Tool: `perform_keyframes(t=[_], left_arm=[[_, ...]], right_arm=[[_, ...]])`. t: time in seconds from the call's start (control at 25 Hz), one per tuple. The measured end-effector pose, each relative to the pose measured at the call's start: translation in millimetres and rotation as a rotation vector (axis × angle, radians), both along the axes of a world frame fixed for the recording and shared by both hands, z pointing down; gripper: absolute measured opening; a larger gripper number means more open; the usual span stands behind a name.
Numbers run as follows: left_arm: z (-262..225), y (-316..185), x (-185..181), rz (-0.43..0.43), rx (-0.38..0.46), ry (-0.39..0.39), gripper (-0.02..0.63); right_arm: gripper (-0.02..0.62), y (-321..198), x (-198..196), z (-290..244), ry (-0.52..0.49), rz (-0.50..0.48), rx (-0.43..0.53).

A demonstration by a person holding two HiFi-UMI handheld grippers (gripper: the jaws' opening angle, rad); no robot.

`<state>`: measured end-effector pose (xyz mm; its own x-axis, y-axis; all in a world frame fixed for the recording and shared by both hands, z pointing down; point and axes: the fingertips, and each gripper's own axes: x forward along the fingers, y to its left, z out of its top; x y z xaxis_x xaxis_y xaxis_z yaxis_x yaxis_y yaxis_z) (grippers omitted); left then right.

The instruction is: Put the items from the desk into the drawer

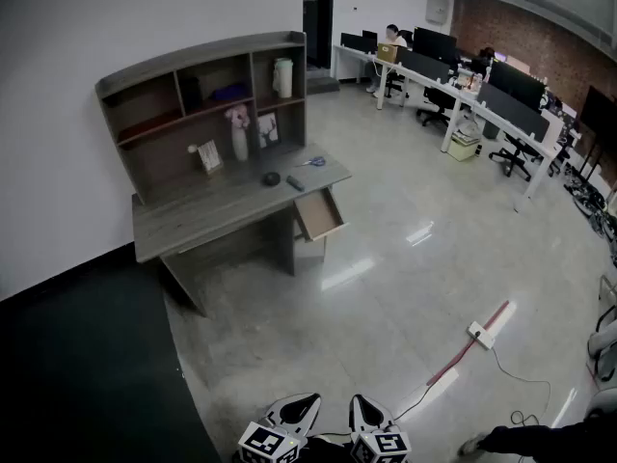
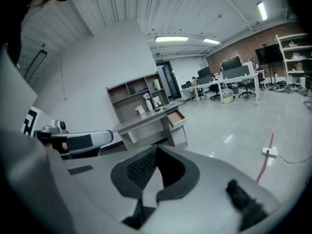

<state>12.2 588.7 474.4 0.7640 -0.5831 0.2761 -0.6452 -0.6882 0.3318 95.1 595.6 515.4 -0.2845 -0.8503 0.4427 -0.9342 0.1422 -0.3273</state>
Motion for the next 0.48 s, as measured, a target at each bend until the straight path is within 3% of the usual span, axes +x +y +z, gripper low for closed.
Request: perform_keyframes(t=[0.32, 0.48], left_arm=[[-11.5, 18.8, 8.7, 0.045, 0.046, 0.009, 0.009], [-19.7, 16.6, 10.8, 0.024, 0.068, 0.027, 0.009]], right_arm=[[0.005, 11.4, -7.4, -21.8, -0.011, 0.013, 0.063], [0.005, 12.2, -3.8, -26.9, -0.02, 0.047, 0.071]])
